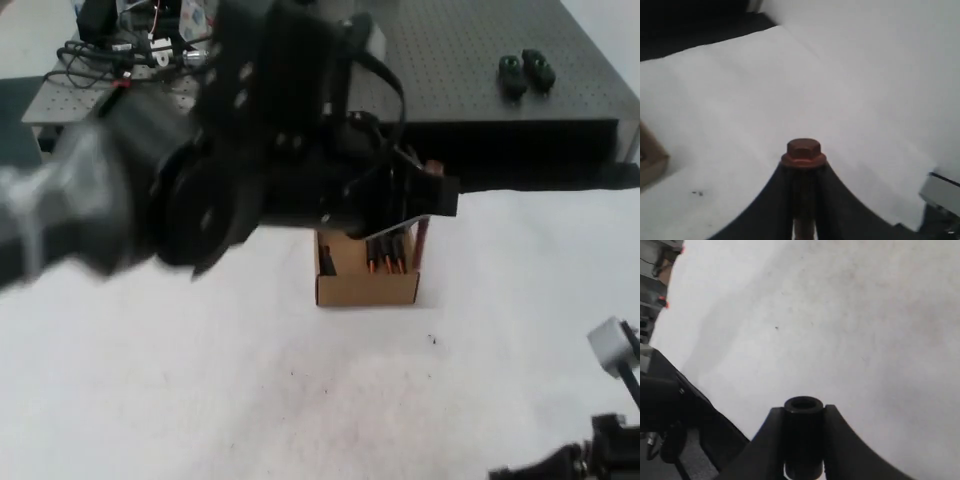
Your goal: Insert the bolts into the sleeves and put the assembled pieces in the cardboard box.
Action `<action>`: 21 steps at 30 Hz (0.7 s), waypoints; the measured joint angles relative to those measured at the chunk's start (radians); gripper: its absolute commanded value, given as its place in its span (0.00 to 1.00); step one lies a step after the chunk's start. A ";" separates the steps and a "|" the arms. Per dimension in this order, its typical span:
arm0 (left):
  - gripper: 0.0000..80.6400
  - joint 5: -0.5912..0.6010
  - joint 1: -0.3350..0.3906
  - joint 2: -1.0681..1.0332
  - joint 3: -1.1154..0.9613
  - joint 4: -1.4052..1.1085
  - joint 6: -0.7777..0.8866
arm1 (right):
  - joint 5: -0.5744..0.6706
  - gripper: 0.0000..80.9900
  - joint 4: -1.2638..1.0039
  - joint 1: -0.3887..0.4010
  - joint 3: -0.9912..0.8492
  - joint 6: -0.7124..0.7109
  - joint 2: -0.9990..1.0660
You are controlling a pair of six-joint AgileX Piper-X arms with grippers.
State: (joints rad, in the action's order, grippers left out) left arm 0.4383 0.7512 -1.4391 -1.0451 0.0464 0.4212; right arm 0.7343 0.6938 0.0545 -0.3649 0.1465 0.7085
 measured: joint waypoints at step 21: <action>0.01 0.139 0.000 0.017 0.107 -0.200 0.156 | -0.019 0.05 -0.721 0.166 0.019 0.358 0.122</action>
State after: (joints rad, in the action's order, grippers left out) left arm 0.5774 0.7512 -1.4223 -0.9379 -0.1537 0.5771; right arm 0.7158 -0.0271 0.2208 -0.3460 0.5043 0.8304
